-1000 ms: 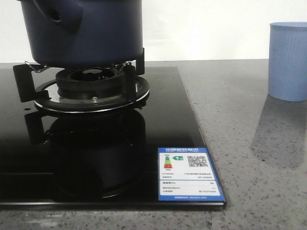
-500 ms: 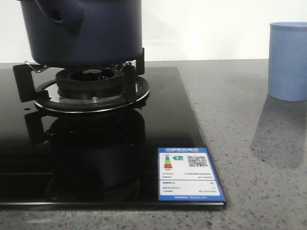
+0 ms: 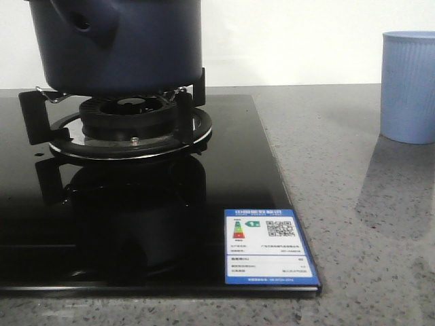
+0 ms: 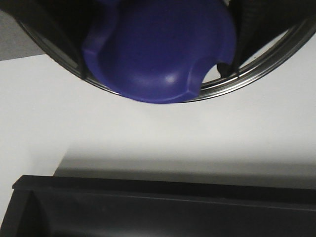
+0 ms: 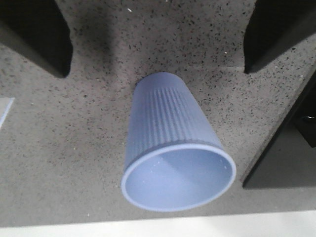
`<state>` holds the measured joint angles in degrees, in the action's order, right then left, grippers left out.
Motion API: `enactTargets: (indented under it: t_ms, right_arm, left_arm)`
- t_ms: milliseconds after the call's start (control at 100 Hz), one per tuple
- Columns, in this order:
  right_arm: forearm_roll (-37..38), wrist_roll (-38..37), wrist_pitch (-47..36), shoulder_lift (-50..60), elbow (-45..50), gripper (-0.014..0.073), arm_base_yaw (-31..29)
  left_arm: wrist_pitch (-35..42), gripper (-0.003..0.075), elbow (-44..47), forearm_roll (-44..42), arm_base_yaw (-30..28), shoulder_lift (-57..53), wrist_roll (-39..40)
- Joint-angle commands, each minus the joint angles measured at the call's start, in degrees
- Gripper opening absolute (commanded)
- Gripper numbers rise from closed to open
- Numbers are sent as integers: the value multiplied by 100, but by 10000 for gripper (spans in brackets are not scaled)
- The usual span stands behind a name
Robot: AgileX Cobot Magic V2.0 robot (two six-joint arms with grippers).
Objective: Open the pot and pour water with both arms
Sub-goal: 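Lift the glass lid off the pot with left gripper, raise cup with right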
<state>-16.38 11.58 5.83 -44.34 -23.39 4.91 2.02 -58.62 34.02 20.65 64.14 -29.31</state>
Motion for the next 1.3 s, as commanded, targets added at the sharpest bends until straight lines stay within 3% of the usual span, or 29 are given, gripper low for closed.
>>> enactTargets:
  t_ms: [0,350,690,1290]
  right_arm:
    - [-42,62,-864,-209,-127,611,136]
    - [-42,62,-2514,-1693,-127,611,396]
    - [463,-626,-3462,-2644,-161,611,396]
    - [554,-652,-4817,-3658,-324,611,396]
  left_arm:
    - [464,357,-191,16,-68,-227,52]
    - [438,357,-191,16,-91,-246,52]
    - [438,357,-191,16,-91,-246,52]
    - [438,357,-191,16,-91,-246,52]
